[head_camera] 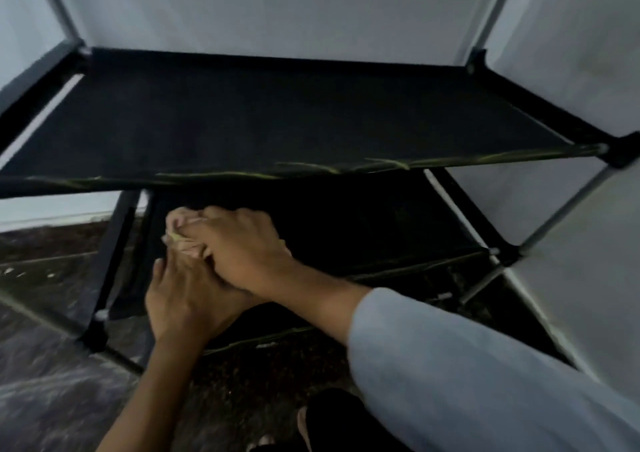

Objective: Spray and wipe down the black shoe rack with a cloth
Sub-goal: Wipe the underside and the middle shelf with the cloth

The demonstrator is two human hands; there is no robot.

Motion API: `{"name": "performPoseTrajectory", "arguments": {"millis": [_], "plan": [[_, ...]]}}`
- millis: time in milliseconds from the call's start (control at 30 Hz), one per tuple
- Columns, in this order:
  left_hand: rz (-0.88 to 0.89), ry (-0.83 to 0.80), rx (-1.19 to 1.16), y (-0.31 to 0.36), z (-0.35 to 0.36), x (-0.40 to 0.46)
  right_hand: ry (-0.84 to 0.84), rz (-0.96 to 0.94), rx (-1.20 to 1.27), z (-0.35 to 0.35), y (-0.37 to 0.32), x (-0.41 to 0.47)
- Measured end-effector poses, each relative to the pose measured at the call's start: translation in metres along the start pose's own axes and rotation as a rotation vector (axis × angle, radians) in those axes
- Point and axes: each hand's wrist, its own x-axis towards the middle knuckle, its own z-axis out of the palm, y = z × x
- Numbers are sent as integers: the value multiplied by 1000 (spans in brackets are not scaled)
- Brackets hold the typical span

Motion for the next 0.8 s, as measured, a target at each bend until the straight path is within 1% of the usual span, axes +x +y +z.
{"name": "performPoseTrajectory", "arguments": {"millis": [33, 67, 200, 300, 400, 500, 567, 633, 700, 733, 800], "plan": [[-18, -11, 7, -2, -2, 0, 5, 6, -6, 1, -2, 1], [-19, -40, 19, 1, -3, -1, 10, 56, 4, 1, 4, -4], [-48, -106, 64, 6, -5, -1, 26, 316, 109, -2, 44, -37], [-59, -138, 74, 8, -8, 0, 33, 583, 38, -9, 106, -73], [-47, -135, 93, 9, -8, -1, 85, 856, 24, -26, 162, -112], [-52, -176, 117, 8, -8, 0, 100, 1018, -1, -39, 186, -129], [-51, -213, 155, 8, -9, 2, 113, 1099, 6, -44, 188, -126], [-57, -255, 192, 15, -10, 3, 108, 1082, -28, -45, 176, -116], [-50, -276, 216, 31, -9, 2, 100, 982, -11, -43, 154, -102], [-35, -283, 213, 42, -6, 2, 81, 902, 24, -41, 141, -95], [1, -302, 164, 69, 2, 0, 27, 671, 81, -37, 116, -85]]}}
